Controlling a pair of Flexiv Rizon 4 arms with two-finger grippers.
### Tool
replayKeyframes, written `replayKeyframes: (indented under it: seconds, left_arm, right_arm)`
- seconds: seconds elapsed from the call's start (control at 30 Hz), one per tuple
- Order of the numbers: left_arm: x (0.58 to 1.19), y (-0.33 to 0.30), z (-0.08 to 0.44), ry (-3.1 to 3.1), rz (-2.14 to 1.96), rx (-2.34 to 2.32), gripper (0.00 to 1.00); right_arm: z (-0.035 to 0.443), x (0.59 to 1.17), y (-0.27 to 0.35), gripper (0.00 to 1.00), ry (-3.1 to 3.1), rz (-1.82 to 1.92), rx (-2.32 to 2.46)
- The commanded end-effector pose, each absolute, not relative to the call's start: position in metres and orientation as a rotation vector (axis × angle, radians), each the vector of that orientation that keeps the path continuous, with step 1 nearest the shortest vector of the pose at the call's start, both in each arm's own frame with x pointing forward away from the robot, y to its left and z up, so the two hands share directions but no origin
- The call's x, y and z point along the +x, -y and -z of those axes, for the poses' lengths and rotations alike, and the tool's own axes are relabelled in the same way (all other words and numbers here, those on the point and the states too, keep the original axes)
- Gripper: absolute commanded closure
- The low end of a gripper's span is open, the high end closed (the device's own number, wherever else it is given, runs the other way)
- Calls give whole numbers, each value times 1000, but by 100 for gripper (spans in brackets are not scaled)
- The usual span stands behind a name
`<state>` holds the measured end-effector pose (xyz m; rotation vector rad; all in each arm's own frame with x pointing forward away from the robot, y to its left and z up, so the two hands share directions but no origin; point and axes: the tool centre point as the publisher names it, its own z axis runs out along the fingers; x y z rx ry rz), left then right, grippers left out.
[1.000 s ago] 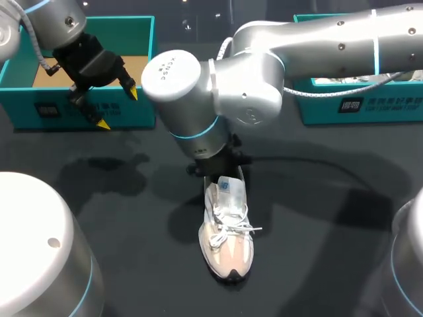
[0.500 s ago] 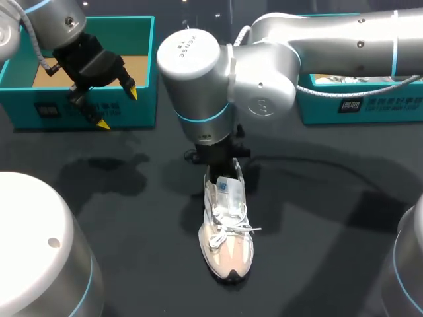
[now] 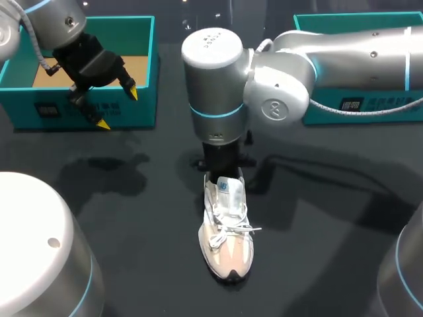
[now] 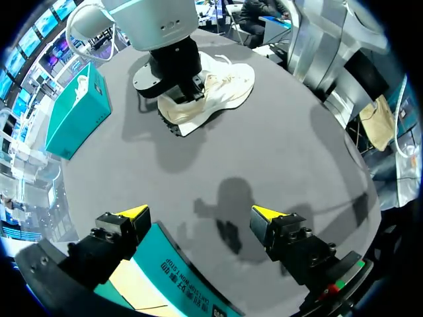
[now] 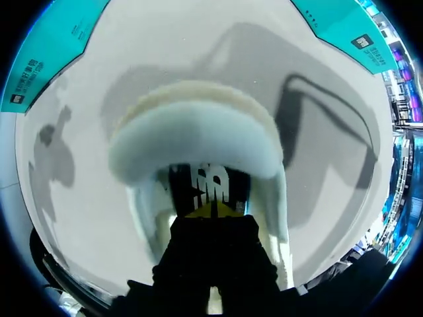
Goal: Take the shoe out of the shoebox, open the shoe tongue, remove and reinsert the insole, then place the shoe into the shoebox
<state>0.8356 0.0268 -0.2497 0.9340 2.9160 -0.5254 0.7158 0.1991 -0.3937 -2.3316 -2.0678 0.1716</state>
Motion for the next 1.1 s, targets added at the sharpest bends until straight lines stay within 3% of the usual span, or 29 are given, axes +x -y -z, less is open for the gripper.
replayKeyframes:
  seconds: [0.03,0.23,0.4,1.1]
  left_arm:
    - [835,-27,249,-2916,523,934,0]
    - [835,-27,249,-2916,523,934,0]
    - [835,-27,249,-2916,523,934,0]
    - [835,-27,249,-2916,523,934,0]
  right_arm:
    - [381,721,-194,100,2075,-169,-2256]
    - [367,722,-194,100,2085,-252,-2134]
    - [362,718,-199,80,2110,-286,-2066]
    - [356,699,-196,49,2095,-380,-1975]
